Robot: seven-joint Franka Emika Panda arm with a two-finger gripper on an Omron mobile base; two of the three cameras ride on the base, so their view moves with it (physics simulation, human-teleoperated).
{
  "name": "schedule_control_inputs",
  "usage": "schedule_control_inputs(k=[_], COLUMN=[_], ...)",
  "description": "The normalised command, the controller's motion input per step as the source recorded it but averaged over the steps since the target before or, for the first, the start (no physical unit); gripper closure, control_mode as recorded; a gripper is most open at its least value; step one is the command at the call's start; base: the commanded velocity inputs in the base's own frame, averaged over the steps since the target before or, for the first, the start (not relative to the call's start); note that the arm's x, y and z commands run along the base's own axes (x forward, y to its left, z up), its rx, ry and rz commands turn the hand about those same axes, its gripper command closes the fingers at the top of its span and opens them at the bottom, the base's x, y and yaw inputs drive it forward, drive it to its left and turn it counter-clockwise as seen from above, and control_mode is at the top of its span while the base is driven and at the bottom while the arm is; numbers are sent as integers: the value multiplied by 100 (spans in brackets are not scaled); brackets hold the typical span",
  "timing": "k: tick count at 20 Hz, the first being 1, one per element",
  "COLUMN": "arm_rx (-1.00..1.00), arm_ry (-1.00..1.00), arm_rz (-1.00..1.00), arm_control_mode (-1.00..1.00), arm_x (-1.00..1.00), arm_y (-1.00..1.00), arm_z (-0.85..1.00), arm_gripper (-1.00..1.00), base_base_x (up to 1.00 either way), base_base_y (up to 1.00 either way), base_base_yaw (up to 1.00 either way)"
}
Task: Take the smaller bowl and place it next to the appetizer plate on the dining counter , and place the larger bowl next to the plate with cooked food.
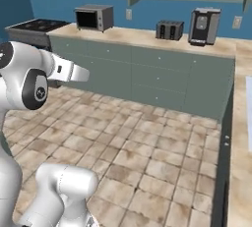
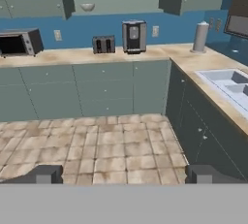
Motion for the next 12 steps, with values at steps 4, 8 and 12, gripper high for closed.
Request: schedule_control_inputs(k=[4, 8, 12], arm_rx=[0, 0, 0], arm_ry=[0, 0, 0], arm_rz=[0, 0, 0], arm_control_mode=[100, 100, 100], arm_x=[0, 0, 0], arm_y=[0, 0, 0], arm_z=[0, 0, 0], arm_gripper=[-100, -100, -100], base_base_x=[100, 100, 100], base_base_y=[-37, -31, -28], base_base_yaw=[0, 1, 2])
